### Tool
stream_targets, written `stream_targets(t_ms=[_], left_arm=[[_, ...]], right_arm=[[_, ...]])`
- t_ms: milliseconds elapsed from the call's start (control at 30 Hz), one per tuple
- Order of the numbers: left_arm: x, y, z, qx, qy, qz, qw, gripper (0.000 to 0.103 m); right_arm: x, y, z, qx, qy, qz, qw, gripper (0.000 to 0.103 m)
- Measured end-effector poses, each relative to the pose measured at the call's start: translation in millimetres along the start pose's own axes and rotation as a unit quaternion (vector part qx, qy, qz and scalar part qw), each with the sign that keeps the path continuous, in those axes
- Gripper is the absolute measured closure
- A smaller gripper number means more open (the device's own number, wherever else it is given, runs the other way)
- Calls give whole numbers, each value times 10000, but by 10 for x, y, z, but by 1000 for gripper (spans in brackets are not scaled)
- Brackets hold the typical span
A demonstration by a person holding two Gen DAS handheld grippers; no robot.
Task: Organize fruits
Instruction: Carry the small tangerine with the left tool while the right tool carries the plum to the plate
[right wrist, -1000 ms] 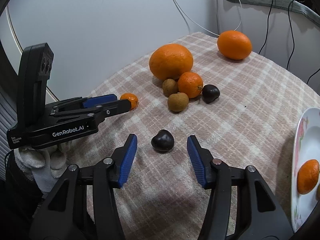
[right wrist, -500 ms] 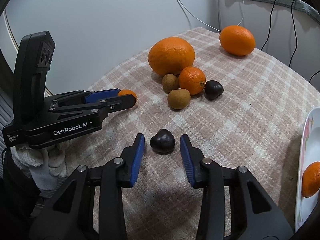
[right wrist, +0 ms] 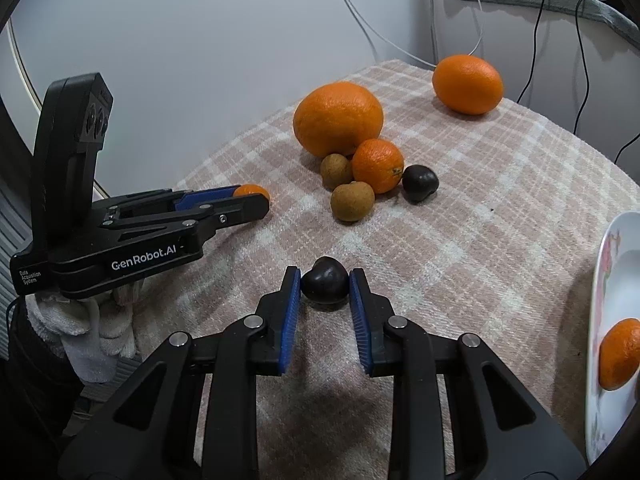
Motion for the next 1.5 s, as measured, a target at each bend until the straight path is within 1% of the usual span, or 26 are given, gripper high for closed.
stream_targets(t_ms=[333, 700, 933, 1133, 1333, 1500], left_arm=[[-9, -299, -64, 307, -9, 172, 9994, 77], [25, -794, -10, 713, 72, 532, 9960, 77], [82, -1182, 62, 980, 162, 837, 9915, 77], [147, -1508, 130, 1177, 251, 1091, 9867, 77], [226, -1808, 216, 1311, 349, 1347, 9816, 77], [274, -1984, 296, 1359, 428, 1488, 9785, 77]], right_arm=[[76, -183, -268, 204, -235, 233, 9992, 77], [260, -516, -692, 643, -500, 548, 9952, 77], [408, -742, -990, 999, -618, 788, 9899, 77], [526, -972, -1165, 1237, -669, 1001, 9850, 77], [641, -1179, -1254, 1388, -664, 1175, 9811, 77], [728, -1323, -1291, 1450, -647, 1278, 9790, 77]])
Point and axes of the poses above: each gripper's, at about its wrist camera, not at the fingertips, and z roughly the way its jaws point, y to its left, x to its underside, the point moved 3 cm from there along z, roughly the way its jaws point, and after that the axes turned 15 degrees about -z, right-handed, at the moved point
